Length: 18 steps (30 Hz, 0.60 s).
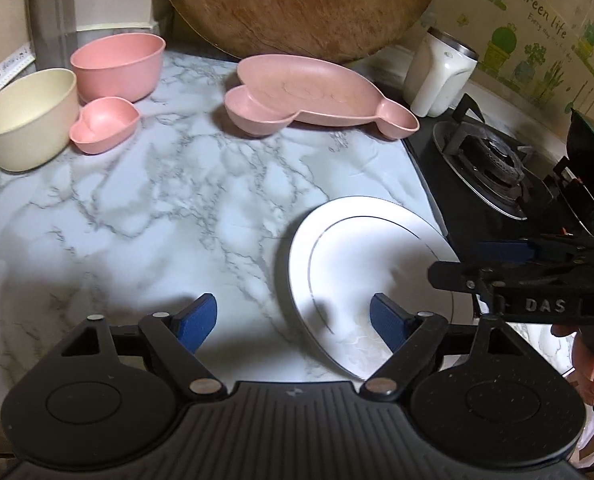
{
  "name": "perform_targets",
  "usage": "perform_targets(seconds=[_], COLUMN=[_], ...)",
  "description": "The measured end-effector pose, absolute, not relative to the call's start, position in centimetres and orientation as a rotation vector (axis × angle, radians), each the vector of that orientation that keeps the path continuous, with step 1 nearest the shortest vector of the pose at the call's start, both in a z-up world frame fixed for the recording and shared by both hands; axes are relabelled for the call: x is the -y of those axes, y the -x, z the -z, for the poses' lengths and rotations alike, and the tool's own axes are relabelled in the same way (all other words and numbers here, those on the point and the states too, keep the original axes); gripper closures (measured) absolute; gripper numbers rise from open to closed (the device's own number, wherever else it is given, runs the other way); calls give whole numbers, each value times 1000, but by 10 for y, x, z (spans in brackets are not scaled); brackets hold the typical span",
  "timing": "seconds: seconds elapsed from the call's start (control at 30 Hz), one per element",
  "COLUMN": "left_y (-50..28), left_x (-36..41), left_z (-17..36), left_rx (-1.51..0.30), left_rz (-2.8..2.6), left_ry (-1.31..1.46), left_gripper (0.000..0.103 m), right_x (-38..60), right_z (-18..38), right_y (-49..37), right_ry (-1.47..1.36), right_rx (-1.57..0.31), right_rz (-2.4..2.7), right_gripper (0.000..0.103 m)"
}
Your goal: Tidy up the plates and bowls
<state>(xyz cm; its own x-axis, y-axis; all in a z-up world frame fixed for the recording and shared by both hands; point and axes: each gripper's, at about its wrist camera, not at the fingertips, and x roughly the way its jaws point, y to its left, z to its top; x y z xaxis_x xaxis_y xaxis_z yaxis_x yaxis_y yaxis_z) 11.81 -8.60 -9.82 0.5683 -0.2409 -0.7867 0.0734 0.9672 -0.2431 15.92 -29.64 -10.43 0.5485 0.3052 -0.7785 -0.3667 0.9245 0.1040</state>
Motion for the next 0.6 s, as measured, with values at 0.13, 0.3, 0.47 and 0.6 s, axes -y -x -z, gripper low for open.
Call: perform_targets(seconds=[0.13,0.3,0.47,0.6], left_y=[-122,-128,-131,-133], left_x=[87,86,85,80], left_z=[104,109,111,113], left_rx=[-979,-1012,-1021,-1034], left_rz=[196,209,224,225], left_ry=[221,262,300,338], left_gripper=[36,56,73,81], right_x=[299,305,309,316], right_z=[106,107,111,116], right_y=[-166,-174,-180,-184], right_ry=[64,17,-16,-71], right_rx=[-924,-951,-981,-1014], right_rz=[-404,-408,-403,-394], right_gripper=[44,53,65,74])
